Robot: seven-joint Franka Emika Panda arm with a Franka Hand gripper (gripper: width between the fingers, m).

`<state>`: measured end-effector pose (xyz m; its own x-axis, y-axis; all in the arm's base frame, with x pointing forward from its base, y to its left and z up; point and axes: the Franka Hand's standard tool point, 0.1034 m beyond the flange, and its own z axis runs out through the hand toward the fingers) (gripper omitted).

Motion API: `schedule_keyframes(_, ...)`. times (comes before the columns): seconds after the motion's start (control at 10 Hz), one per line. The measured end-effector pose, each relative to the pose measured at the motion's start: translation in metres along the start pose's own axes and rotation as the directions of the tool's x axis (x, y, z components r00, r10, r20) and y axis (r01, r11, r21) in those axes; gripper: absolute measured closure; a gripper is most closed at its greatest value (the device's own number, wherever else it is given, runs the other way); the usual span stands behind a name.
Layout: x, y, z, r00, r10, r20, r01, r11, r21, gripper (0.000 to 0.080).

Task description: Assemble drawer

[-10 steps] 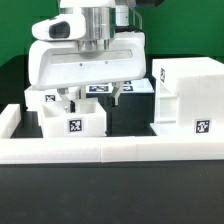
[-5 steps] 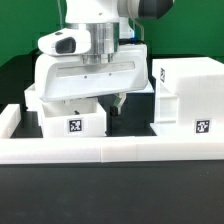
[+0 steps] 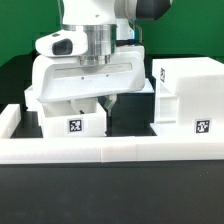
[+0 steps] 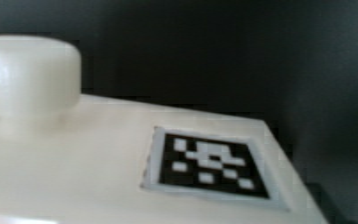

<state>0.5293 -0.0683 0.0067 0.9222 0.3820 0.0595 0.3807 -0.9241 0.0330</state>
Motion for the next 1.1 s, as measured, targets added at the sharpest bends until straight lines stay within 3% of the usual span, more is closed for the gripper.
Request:
schedule_keyframes(0.1, 0.000, 0.000, 0.000, 1.000, 0.000, 0.000, 0.000, 1.000, 0.000, 0.0594)
schedule_keyframes(0.2, 0.000, 0.000, 0.000, 1.000, 0.000, -0.001, 0.000, 1.000, 0.000, 0.0727)
schedule_keyframes(0.6, 0.010, 0.001, -0.019, 1.000, -0.002, -0.016, 0.002, 1.000, 0.001, 0.0759)
schedule_keyframes(0.9, 0.008, 0.000, -0.017, 1.000, -0.008, -0.011, 0.008, 1.000, 0.003, 0.0759)
schedule_keyframes(1.1, 0.021, 0.003, -0.036, 0.994, -0.104, -0.033, 0.104, 0.994, -0.016, 0.0758)
